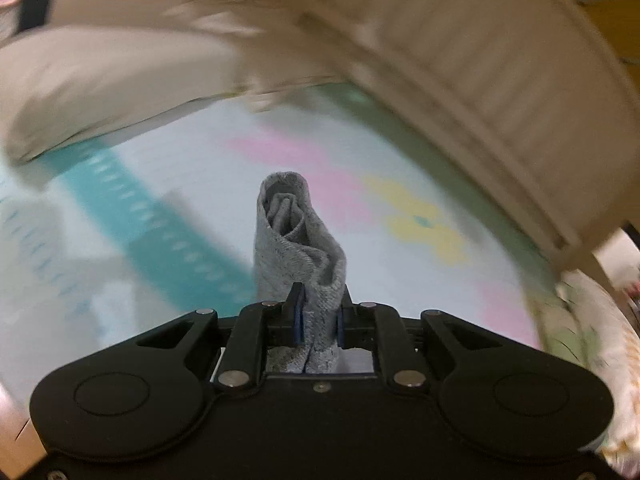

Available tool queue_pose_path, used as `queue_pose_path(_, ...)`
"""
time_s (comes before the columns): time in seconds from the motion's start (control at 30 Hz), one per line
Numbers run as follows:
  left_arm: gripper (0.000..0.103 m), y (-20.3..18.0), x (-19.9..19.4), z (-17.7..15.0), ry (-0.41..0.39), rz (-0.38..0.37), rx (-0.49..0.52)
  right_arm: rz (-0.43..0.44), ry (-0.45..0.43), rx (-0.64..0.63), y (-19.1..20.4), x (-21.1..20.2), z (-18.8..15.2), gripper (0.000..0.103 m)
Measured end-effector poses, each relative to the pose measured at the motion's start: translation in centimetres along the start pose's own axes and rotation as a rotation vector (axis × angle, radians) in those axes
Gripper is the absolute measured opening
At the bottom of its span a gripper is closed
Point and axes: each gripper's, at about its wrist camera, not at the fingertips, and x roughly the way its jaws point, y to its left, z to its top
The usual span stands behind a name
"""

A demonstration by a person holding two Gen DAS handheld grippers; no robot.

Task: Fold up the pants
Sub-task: 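Grasp the pants end with the left gripper and fold it over the stack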

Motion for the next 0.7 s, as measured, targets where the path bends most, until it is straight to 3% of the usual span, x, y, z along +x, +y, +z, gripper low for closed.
queue_pose_path(0.13,0.019,-6.2,0.5,-1.6,0.008,-0.108,0.135,-0.070,-0.085,0.087,-3.8,-2.7,0.7,0.017)
queue_pose_path(0.37,0.020,-15.3,6.4,-9.2,0.243,-0.224,0.322,-0.208,-0.121,0.271,-11.3,-5.0,-0.9,0.017)
queue_pose_path(0.53,0.021,-17.6,10.2,-14.3,0.438,-0.206,0.434,-0.274,-0.104,0.367,-15.2,-5.4,-2.5,0.017)
queue_pose_path(0.6,0.022,-17.4,9.9,-14.7,0.456,-0.220,0.440,-0.280,-0.109,0.414,-16.2,-5.8,-2.8,0.018)
queue_pose_path(0.7,0.022,-16.9,8.6,-13.4,0.417,-0.248,0.452,-0.254,-0.142,0.465,-17.4,-6.7,-2.8,0.023)
